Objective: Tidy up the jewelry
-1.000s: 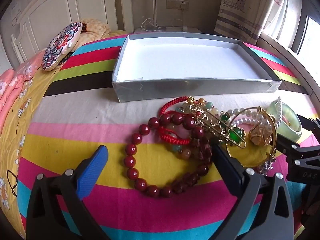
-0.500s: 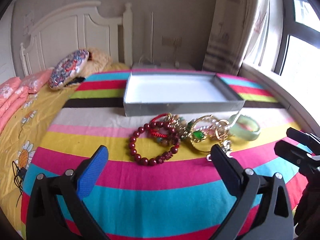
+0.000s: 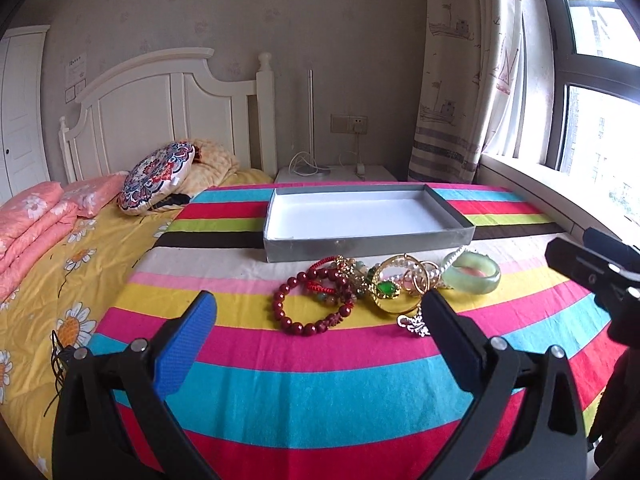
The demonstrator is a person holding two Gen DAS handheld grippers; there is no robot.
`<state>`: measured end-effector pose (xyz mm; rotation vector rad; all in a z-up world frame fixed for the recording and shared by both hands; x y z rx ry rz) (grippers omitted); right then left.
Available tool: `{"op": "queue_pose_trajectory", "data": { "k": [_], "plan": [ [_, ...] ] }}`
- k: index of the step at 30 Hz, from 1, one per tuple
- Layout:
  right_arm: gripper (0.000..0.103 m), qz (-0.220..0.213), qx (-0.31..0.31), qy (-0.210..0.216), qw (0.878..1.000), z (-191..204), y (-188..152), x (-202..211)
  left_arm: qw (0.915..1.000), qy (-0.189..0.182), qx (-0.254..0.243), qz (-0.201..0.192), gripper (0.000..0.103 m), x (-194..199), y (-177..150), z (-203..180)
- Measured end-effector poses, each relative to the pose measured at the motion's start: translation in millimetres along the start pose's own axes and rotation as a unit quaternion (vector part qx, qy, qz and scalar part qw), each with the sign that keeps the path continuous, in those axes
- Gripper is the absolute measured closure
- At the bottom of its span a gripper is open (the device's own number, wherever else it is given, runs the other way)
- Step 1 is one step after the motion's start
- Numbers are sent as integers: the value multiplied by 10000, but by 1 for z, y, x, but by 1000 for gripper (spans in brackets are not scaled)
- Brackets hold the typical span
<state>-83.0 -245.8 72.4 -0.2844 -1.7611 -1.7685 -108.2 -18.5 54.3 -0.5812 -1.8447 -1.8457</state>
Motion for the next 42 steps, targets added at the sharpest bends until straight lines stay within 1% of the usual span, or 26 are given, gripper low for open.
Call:
{"op": "queue_pose_trajectory", "data": {
  "k": [3,14,21,34,37,42],
  "plan": [
    [4,34,-3,15,10000,1,-1,-1,10000,5,10,-7,2,1,-1,0],
    [4,-49,103,11,9999,8,-3,5,9999,44,14,-110,2,6,-3,-3],
    [4,-6,230,63,9997,16,-3,5,9998,83,24,-176,2,11,-1,-4],
    [4,-109,328,36,9994,22,-1,13,9997,39,82,-222,2,14,1,-1],
    [4,-157,260,80,9995,22,-1,16,9997,28,98,-234,2,18,-1,0],
    [4,-125,362,83,9992,27,-2,17,9996,98,87,-264,2,21,-1,0]
  ]
}}
Point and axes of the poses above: each gripper's, at about its wrist camera, not at the fingertips, and x roughly against the way its jaws point, z to its left, y to its top, the point moved 4 cm from there along -x, roughly the way its jaws point, and after that the axes turned 8 degrees about z, right-handed, at the moved point
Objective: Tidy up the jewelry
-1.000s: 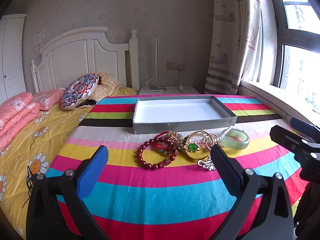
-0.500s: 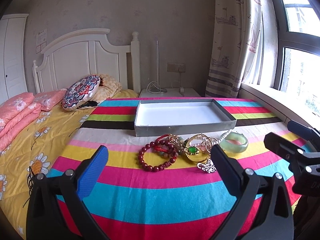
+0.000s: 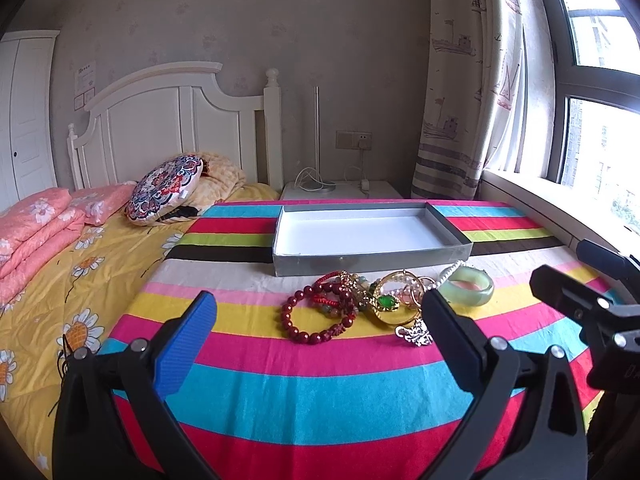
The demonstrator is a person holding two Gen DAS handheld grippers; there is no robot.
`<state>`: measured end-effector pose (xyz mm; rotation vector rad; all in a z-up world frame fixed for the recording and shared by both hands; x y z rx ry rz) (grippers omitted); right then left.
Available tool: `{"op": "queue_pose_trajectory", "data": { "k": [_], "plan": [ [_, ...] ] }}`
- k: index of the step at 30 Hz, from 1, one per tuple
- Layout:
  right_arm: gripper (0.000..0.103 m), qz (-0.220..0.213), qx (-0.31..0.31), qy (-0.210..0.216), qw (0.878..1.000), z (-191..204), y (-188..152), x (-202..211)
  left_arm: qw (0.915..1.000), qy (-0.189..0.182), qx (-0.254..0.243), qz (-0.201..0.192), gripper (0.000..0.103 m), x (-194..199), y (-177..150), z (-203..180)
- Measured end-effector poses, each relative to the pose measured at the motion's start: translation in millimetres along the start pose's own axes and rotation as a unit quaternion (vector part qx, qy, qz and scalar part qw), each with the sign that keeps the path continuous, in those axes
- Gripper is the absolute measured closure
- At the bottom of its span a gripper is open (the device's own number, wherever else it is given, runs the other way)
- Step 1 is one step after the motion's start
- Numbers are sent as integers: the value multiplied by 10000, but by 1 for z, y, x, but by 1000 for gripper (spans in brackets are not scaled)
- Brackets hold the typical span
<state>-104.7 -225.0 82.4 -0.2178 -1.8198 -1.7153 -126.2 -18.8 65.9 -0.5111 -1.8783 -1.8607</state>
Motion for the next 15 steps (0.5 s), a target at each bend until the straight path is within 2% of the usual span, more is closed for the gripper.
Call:
{"op": "queue_pose_trajectory", "data": {
  "k": [15],
  "plan": [
    [4,46,24,-79,10000,1,-1,-9,10000,33,-77,15,2,-4,-2,-3]
  ]
}}
Point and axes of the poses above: each gripper's, at about its wrist camera, not at the fingertips, and x roughly against the way its jaws point, z to its left, y to its top, the point moved 4 cm from there along -x, roughly the way its jaws point, and after that the axes turned 8 degrees about z, right-handed, at the moved point
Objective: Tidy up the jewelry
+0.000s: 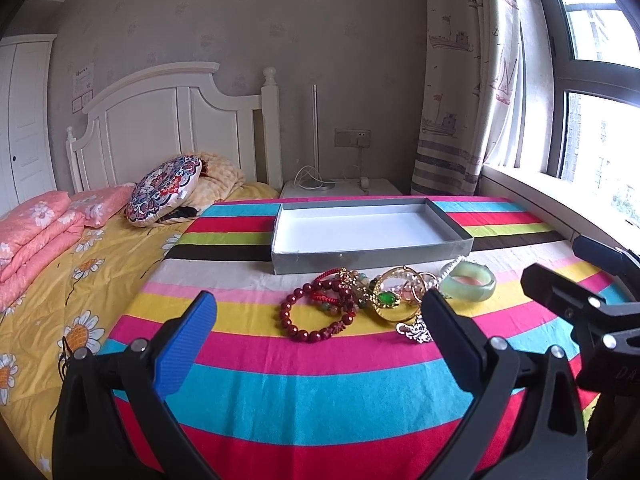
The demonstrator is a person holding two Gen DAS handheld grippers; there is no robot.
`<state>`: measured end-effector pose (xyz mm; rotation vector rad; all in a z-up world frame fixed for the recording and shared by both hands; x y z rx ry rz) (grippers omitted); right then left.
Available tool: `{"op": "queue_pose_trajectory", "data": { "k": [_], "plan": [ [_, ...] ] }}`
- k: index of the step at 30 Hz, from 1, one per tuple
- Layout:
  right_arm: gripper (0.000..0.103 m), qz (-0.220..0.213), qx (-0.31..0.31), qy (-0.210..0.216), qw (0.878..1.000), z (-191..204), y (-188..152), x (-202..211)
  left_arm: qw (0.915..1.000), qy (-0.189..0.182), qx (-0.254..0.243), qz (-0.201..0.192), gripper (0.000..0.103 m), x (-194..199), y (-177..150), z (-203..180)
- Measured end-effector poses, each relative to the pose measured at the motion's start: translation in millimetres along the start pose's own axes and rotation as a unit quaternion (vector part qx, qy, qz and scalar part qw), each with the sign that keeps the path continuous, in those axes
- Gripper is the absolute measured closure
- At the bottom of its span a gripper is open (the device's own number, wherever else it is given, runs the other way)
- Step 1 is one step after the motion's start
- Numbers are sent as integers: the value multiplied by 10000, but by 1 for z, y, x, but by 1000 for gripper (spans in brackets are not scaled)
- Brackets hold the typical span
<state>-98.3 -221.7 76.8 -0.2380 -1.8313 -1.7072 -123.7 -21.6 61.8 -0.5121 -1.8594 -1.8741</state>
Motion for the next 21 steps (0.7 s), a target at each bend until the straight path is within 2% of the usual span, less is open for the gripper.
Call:
{"op": "queue_pose_trajectory", "data": {
  "k": [7,11,14,16,21],
  "plan": [
    [4,271,29,-132,9995,-7,-5,-21,9998,-52,103,143,2,-17,5,7],
    [4,681,-200,-294,9970,-33,-12,-42,9971,-264,82,705,2,-42,1,11],
    [4,988,-407,-225,9940,-55,-19,-54,9911,-516,20,1230,2,-67,-2,14],
    [4,1183,-529,-210,9913,-66,-24,-58,9867,-542,-101,1532,2,-83,-6,16],
    [4,1379,-432,-405,9887,-81,-30,-61,9834,-762,151,1637,2,-92,-13,34]
  ]
}}
Point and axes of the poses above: each gripper's, at about its wrist camera, not at the fingertips, and x roughly against the way its jaws point, z to its left, y to its top, the point moved 4 cm from there along -x, roughly the way its jaws point, and after that the axes turned 8 degrees about z, right-handed, at the moved point
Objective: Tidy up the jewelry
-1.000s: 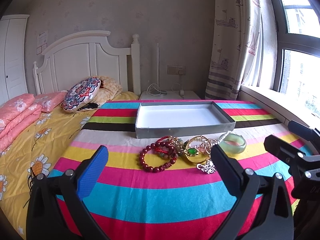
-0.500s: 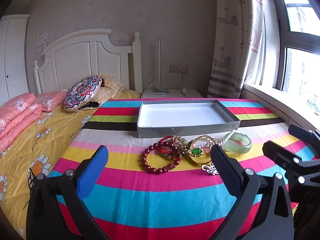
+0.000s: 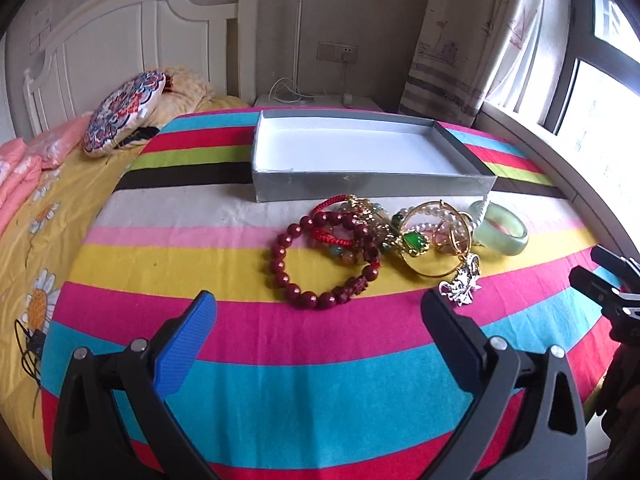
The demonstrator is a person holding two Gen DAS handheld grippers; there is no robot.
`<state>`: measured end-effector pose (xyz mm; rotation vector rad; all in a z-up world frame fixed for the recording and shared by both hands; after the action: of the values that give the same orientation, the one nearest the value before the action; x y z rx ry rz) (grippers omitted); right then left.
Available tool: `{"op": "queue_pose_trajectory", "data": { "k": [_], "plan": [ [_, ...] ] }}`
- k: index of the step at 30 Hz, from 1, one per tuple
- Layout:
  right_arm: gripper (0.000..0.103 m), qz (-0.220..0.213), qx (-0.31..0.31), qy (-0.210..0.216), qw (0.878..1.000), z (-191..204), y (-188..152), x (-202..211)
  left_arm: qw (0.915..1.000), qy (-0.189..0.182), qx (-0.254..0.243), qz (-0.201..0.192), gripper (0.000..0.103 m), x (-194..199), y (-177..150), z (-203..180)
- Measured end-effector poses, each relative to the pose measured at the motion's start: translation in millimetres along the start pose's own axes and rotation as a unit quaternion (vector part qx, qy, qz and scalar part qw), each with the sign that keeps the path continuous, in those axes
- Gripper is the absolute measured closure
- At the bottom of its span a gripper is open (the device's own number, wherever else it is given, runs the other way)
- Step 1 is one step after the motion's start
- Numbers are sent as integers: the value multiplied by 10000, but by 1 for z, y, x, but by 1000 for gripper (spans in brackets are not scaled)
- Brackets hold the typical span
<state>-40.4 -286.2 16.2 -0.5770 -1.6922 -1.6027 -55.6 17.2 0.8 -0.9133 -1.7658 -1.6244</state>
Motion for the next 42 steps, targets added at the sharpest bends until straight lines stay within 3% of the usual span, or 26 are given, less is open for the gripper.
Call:
{"op": "queue_pose_trajectory", "data": {
  "k": [3,6,9,17,20,22,28,32,33,35,37,39,41,42],
  "plan": [
    [4,262,-110,108,9995,-4,8,-16,9996,-30,279,-30,2,-2,-3,13],
    [4,596,256,146,9978,12,20,-43,9987,-68,493,-96,2,-1,-3,21],
    [11,766,531,111,9956,27,32,-61,9987,-96,470,-154,2,0,-4,20],
    [12,1111,1431,42,9834,56,57,-103,9991,-89,407,-23,2,-6,-3,15],
    [17,1155,1346,360,9835,55,61,-109,9993,-100,346,23,2,-8,-4,13],
    [25,1099,1279,465,9846,51,63,-107,9994,-157,305,-48,2,-6,-5,12],
    [26,889,1248,486,9870,43,36,-73,9992,-369,-102,-153,2,5,-6,-9],
    [26,563,828,620,9930,23,17,-43,9950,-922,-301,-249,4,11,-1,-42],
    [26,476,741,631,9941,19,14,-37,9940,-983,-405,-276,7,11,1,-51],
    [26,284,546,613,9962,12,10,-26,9922,-1028,-656,-244,28,6,7,-71],
    [26,168,400,642,9970,6,7,-19,9900,-1064,-905,-216,42,0,14,-89],
    [26,82,303,701,9970,2,6,-15,9884,-1068,-1061,-178,48,-6,21,-101],
    [26,66,256,732,9970,0,7,-14,9862,-1170,-1160,-143,69,-12,24,-108],
    [26,61,232,724,9971,-1,8,-15,9850,-1215,-1223,-74,74,-16,25,-112]
  ]
}}
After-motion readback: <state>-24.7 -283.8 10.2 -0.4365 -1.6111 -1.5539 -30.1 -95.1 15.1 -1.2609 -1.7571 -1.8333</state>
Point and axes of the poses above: each gripper's, at about its wrist camera, not at the fingertips, and x roughly against the way its jaws point, z to its left, y to its top, the point moved 4 cm from there along -x, roughly the way its jaws point, and after that the axes turned 8 degrees about z, right-handed, at the moved point
